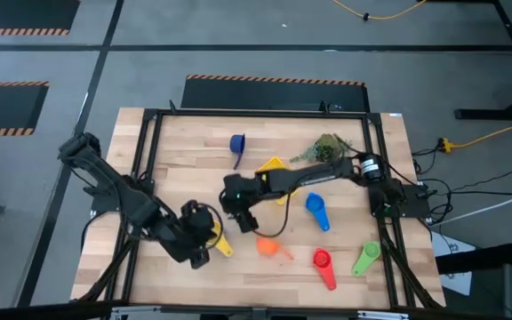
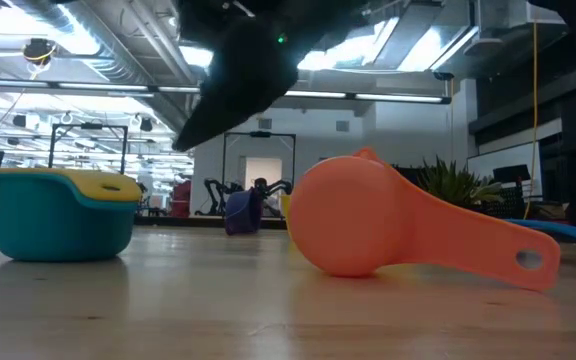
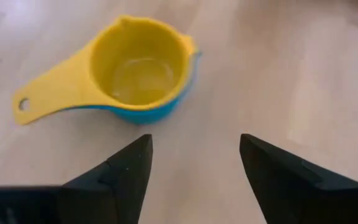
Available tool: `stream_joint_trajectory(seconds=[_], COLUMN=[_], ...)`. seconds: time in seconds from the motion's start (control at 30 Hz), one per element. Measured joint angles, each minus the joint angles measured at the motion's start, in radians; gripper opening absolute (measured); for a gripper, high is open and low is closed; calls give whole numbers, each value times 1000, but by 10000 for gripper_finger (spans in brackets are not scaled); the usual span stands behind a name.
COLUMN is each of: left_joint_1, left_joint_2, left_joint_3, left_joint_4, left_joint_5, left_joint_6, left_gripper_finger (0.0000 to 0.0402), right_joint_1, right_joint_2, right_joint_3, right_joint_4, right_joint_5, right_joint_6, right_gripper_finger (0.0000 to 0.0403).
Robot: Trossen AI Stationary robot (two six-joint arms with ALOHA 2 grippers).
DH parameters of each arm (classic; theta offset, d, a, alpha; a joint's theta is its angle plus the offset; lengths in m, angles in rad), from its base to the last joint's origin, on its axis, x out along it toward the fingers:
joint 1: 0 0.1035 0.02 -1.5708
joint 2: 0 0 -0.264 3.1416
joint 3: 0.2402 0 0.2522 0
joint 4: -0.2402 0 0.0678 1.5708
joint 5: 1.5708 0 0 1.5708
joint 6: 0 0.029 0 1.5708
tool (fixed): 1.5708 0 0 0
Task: Nest measuring cups in basket
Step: Stack the dark blue measuring cup on top of the yellow measuring cup
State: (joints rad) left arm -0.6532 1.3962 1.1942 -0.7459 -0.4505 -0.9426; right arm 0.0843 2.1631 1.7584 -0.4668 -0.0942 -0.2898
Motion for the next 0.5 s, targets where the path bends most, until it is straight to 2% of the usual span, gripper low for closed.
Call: stream_joint_trajectory(seconds=[0.27,0.5], left_joint_1=[21,28], left_joint_2=[-97,-105], left_joint_3=[0,0], left_joint_4=[-3,-10], left_joint_5=[-112,-122], left_joint_6=[88,89], left_gripper_finger=[1,7], right_joint_1=[-121,-265], right_joint_2=[-170,-228], right_joint_3=[3,3], right_joint_4=[-145,-164], right_joint_5=[125,154], right_joint_6=[-99,-125], right_gripper_finger=[248,248])
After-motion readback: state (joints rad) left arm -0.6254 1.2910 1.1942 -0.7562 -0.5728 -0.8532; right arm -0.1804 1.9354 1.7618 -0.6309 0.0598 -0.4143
